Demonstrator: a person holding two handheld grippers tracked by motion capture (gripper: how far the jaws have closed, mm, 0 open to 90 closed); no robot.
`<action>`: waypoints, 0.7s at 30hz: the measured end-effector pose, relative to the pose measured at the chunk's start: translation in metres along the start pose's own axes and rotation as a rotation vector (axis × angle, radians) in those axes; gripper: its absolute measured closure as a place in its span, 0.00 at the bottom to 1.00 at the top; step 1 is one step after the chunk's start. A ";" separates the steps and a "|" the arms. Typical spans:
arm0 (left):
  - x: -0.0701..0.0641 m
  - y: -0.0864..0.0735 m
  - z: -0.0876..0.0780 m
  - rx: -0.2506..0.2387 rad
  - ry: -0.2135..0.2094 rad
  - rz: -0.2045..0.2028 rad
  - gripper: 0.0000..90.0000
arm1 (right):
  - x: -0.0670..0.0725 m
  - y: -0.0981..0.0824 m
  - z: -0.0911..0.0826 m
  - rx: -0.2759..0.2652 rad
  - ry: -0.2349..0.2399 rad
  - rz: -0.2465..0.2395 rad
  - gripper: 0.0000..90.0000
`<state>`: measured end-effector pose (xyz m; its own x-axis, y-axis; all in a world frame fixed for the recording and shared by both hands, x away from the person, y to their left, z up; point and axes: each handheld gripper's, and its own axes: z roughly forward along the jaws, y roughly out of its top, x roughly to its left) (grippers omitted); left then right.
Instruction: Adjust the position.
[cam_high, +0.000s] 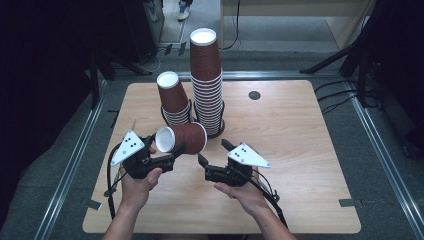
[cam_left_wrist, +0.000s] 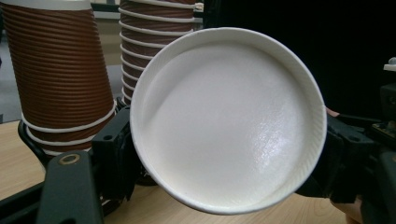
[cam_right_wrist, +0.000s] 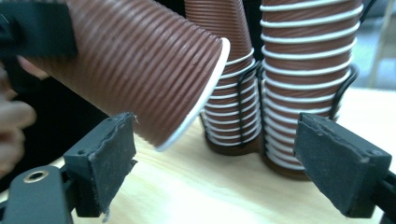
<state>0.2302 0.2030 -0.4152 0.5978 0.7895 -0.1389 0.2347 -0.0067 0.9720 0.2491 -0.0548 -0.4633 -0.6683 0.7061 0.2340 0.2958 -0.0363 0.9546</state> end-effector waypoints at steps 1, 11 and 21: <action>0.000 0.000 0.000 0.001 0.001 0.003 0.25 | 0.000 0.000 -0.001 0.003 0.014 0.035 0.15; 0.001 -0.002 -0.002 -0.005 0.006 -0.001 0.25 | -0.012 -0.003 0.001 0.035 0.087 0.385 0.13; -0.002 -0.004 -0.001 -0.009 0.007 0.003 0.25 | -0.027 -0.013 0.007 0.089 0.148 0.739 0.07</action>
<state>0.2274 0.2026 -0.4184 0.5933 0.7936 -0.1351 0.2264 -0.0034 0.9740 0.2684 -0.0681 -0.4831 -0.3573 0.4176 0.8355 0.7519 -0.4021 0.5225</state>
